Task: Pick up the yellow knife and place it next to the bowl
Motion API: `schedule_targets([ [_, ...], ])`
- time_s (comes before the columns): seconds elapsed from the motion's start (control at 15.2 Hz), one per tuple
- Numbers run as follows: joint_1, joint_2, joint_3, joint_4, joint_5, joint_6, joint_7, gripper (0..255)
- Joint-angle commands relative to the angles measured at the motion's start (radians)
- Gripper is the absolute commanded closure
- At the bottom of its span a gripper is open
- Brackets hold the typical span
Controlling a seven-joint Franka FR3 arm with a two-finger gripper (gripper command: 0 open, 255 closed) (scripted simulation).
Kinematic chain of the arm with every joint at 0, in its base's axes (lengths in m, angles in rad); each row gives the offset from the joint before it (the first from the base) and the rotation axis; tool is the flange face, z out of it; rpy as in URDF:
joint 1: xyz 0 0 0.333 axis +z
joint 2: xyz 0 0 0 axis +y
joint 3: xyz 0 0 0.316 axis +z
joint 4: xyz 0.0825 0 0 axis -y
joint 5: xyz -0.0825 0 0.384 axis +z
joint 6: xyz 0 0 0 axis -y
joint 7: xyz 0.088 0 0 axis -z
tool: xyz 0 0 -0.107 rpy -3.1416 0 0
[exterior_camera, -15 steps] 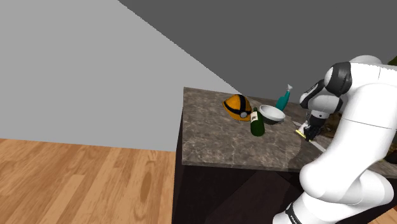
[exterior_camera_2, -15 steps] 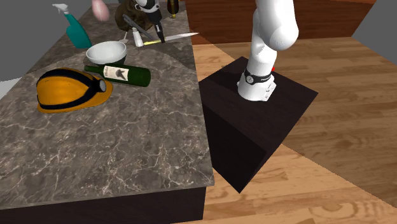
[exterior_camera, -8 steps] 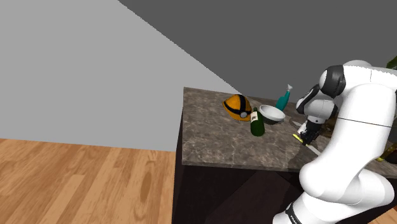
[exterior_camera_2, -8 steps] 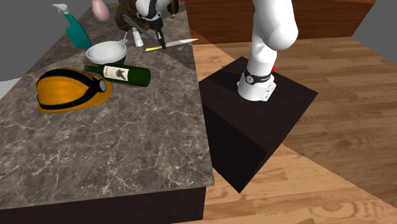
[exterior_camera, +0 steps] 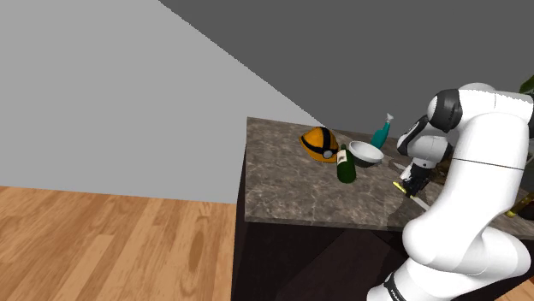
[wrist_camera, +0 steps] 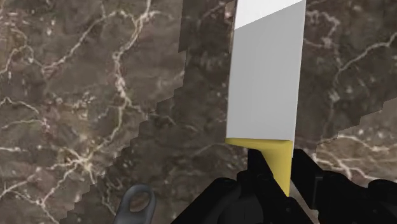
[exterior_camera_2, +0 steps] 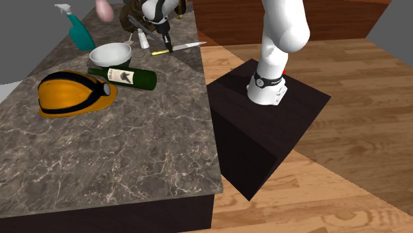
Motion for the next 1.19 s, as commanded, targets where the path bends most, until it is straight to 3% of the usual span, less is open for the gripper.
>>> schedule_targets([
  [0.0,0.000,0.000,0.000,0.000,0.000,0.000,0.000,0],
  [0.33,0.000,0.000,0.000,0.000,0.000,0.000,0.000,0],
  [0.59,0.032,-0.077,-0.026,0.037,-0.045,-0.108,0.030,0],
  [1.12,0.032,-0.077,-0.026,0.037,-0.045,-0.108,0.030,0],
])
